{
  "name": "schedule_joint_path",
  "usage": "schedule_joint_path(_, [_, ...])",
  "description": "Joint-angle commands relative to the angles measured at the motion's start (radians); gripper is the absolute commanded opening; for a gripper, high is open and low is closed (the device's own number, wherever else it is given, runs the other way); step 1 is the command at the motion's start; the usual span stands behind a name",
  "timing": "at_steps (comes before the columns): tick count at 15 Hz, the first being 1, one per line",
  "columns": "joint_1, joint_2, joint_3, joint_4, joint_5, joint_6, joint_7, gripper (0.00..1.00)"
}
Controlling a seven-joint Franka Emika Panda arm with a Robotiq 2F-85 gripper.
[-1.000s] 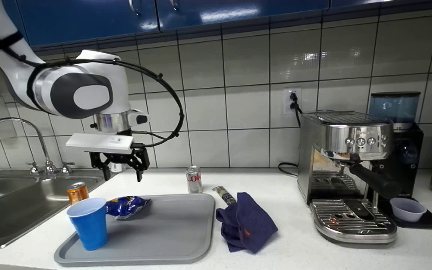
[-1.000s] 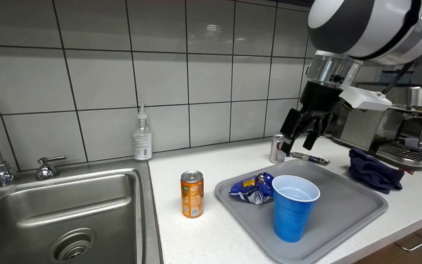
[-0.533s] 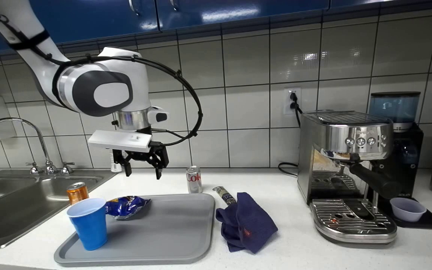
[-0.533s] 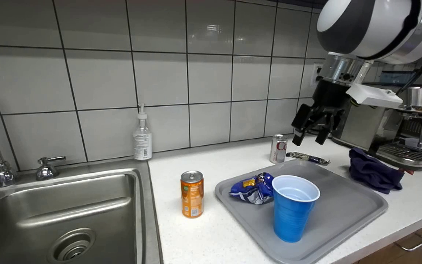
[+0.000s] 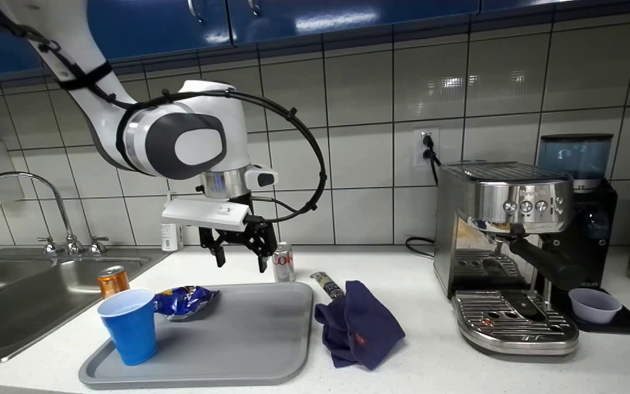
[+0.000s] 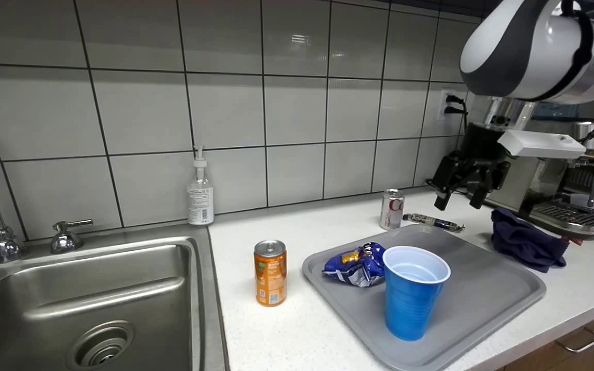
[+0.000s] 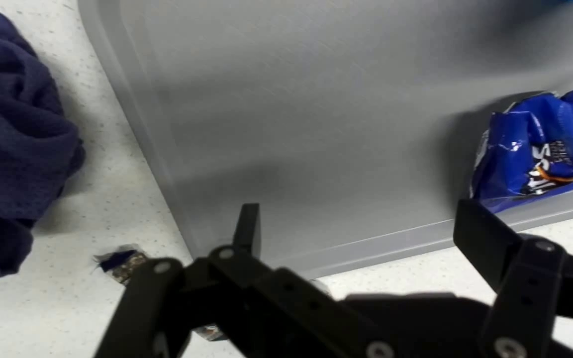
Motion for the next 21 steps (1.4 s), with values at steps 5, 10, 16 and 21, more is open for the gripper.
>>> schedule_joint_path(5, [-0.067, 0.079, -0.023, 0.060, -0.238, 0.015, 0.206, 1.00])
schedule_joint_path(10, [-0.073, 0.064, -0.004, 0.035, -0.190, 0.018, 0.162, 1.00])
schedule_joint_path(16, [-0.073, 0.064, -0.004, 0.035, -0.190, 0.018, 0.162, 1.00])
schedule_joint_path(21, [-0.081, 0.089, -0.027, 0.051, -0.258, 0.013, 0.182, 1.00])
